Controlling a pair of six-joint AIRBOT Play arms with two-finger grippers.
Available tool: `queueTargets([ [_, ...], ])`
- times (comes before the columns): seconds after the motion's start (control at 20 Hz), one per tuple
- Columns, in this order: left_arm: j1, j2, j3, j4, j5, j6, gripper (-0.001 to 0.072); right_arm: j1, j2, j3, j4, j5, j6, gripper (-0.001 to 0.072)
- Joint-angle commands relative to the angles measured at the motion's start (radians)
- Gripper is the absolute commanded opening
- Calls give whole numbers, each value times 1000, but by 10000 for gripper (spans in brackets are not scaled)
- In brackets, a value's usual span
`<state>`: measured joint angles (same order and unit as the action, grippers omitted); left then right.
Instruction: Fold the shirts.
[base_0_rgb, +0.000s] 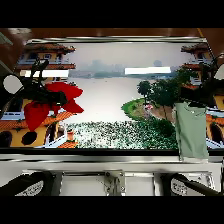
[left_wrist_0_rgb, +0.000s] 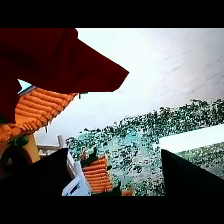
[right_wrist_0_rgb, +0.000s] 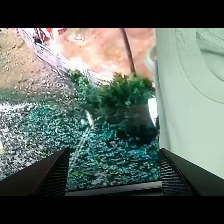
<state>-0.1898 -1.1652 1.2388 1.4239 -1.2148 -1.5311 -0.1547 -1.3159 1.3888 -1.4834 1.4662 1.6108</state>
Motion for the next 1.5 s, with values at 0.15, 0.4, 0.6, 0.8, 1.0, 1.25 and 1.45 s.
queueTargets([
  [0.15,0,1,0,0,0,0,702,1,0,1,0,0,0,656],
  [0.4,0,1,0,0,0,0,702,1,0,1,0,0,0,656],
  [0.6,0,1,0,0,0,0,702,1,0,1,1,0,1,655],
  [0.8,0,0,0,-5,4,0,702,1,0,1,19,2,1,656],
  [1.0,0,-16,-2,-7,49,0,702,1,0,1,21,29,4,656],
  [1.25,10,-38,-2,6,43,-13,702,1,-1,1,46,26,0,655],
  [1.45,168,-129,97,149,97,-122,707,1,-1,1,45,11,-1,655],
])
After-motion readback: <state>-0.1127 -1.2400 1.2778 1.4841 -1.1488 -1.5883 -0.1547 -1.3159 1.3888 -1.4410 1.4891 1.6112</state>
